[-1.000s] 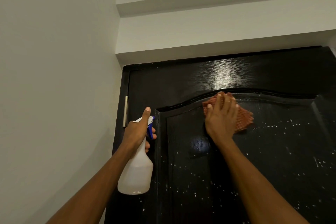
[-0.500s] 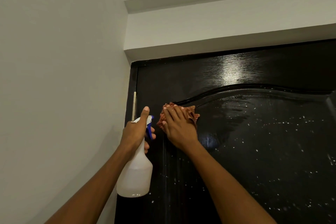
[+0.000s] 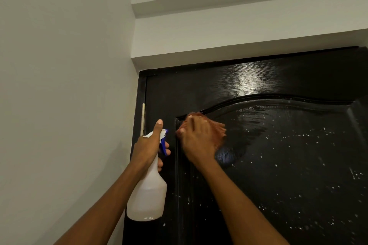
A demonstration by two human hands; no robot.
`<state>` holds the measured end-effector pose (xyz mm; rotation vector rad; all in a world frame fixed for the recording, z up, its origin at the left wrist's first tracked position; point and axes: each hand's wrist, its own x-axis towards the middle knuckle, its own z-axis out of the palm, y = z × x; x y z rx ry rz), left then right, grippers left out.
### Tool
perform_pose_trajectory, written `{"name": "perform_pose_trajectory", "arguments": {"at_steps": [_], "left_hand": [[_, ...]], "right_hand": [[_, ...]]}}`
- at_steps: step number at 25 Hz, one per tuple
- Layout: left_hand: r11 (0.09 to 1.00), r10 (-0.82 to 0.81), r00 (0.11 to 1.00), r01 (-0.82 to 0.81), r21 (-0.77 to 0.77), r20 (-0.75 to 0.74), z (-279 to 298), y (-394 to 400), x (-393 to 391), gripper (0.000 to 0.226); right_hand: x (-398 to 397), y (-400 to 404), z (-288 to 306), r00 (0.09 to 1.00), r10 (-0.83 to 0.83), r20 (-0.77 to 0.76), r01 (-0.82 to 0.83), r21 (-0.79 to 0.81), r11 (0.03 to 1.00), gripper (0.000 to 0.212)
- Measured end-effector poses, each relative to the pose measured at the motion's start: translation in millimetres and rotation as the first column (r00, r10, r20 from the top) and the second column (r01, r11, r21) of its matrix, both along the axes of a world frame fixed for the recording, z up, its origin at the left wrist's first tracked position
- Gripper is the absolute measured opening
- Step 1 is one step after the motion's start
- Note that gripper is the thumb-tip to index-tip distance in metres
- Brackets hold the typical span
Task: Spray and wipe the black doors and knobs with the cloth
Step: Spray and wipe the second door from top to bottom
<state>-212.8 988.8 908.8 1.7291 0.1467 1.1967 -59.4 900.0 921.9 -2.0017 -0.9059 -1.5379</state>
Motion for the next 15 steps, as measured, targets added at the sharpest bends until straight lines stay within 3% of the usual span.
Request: {"name": "perform_pose_trajectory", "arguments": {"at_steps": [2,4,7,10,15], "left_hand": [[1.0,0.018,1.0,-0.018,-0.007,-0.007,0.0,3.6,0.9,0.083],[1.0,0.006,1.0,-0.006,-0.01,-0.009,-1.9,2.4,5.0,0.083],[1.0,-0.026,1.0,0.026,0.013,-0.015,-3.1,-11.0,15.8,0.083],[0.996,-0.08,0.997,0.08,0.047,0.002,1.1,-36.1,25.8,0.076],[0.994,-0.094,0.995,0.096,0.056,-0.039,9.9,-68.7,42.8,0.076]], "right_hand": [[-0.6,5.9,-7.3,0.997,0.045,0.062,-0.031,-0.208,0.978,0.066],[8.6,-4.7,-0.4,0.997,0.076,0.032,-0.065,-0.272,0.96,0.064],[22.9,-27.7,6.4,0.997,0.012,0.082,0.014,-0.31,0.951,0.064],[35.4,-59.6,12.4,0.997,-0.033,0.076,0.052,-0.261,0.964,0.062],[81.1,-147.5,33.9,0.979,-0.094,0.18,0.101,-0.029,0.994,0.07]]}}
